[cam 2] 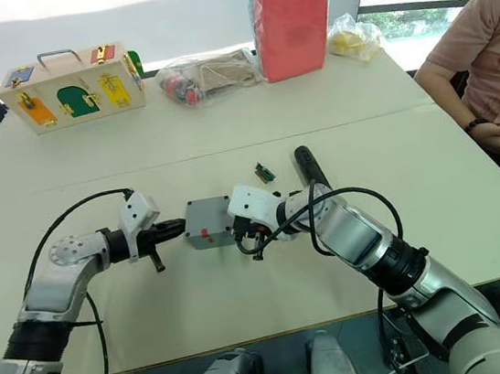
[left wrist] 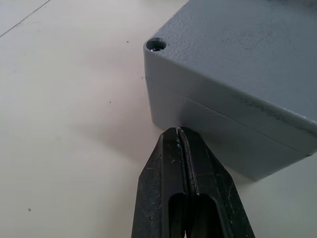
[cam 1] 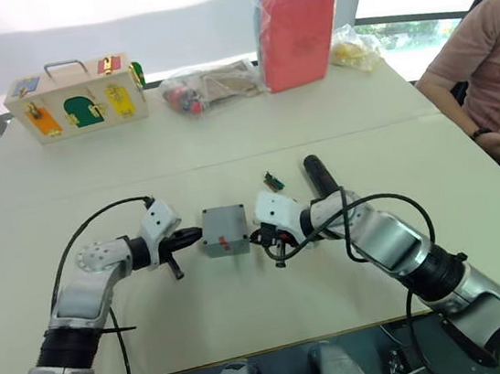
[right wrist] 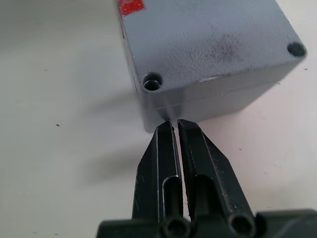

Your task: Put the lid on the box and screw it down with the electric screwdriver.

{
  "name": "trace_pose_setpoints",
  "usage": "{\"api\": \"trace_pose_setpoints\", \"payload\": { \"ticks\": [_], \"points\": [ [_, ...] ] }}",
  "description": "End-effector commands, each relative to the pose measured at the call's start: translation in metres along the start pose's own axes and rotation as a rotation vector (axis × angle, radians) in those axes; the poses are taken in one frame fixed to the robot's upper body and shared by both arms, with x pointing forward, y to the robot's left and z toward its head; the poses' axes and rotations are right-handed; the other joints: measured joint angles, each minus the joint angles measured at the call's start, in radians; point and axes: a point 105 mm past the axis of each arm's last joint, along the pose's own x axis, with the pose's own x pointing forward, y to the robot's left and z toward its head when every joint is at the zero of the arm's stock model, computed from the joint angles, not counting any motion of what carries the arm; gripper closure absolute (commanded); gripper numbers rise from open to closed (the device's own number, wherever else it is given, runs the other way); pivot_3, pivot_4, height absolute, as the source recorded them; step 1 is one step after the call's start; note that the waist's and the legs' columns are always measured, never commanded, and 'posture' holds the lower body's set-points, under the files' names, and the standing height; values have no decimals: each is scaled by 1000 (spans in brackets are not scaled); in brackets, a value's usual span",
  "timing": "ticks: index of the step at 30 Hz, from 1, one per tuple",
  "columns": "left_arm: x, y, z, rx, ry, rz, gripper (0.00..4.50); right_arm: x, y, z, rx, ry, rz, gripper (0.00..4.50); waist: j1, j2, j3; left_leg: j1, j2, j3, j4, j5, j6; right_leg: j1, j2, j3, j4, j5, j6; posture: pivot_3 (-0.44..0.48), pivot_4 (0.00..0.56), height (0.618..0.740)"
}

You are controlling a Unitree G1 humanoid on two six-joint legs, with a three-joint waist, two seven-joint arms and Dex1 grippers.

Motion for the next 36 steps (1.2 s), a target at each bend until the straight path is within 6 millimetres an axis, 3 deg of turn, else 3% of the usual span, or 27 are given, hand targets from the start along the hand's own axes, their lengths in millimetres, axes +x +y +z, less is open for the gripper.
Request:
{"api": "trace_pose_setpoints", "payload": {
  "ticks": [1, 11, 20, 24, 29, 36],
  "points": [
    [6, 0, 10, 48, -29, -35, 4500, -6, 2, 21, 2, -77, 4, 4384, 0, 0, 0, 0, 0, 0, 0, 0, 0, 0, 0, 0, 0, 0, 0, 0, 150, 740],
    [15, 6, 15, 65, -31, -70, 4500, -1, 13, 23, 15, -51, 39, 4384, -1, 0, 0, 0, 0, 0, 1, 0, 0, 0, 0, 0, 1, 0, 0, 0, 150, 740],
    [-24, 16, -12, 61, 84, -42, 4500, -34, -17, 21, -45, -13, -58, 4384, -4, 0, 0, 0, 0, 0, 2, 0, 0, 0, 0, 0, 1, 0, 0, 0, 150, 740],
    [-46, 11, -16, 52, 117, -65, 4500, -41, -34, 27, -41, -41, -98, 4384, -6, 0, 0, 0, 0, -1, 1, 0, 0, 0, 0, 0, 1, 0, 0, 0, 150, 740],
    [-54, -7, -10, 28, 112, -131, 4500, -25, -47, 24, -15, -53, -123, 4384, 0, 0, 0, 0, 0, -1, 1, 0, 0, 0, 0, 1, 1, 0, 0, 0, 150, 740],
    [-45, -24, -4, -3, 78, -157, 4500, 4, -41, 25, 11, -73, -72, 4384, -2, 0, 0, 0, 0, -1, 2, 0, 0, 0, 0, 1, 1, 0, 0, 0, 150, 740]
  ]
}}
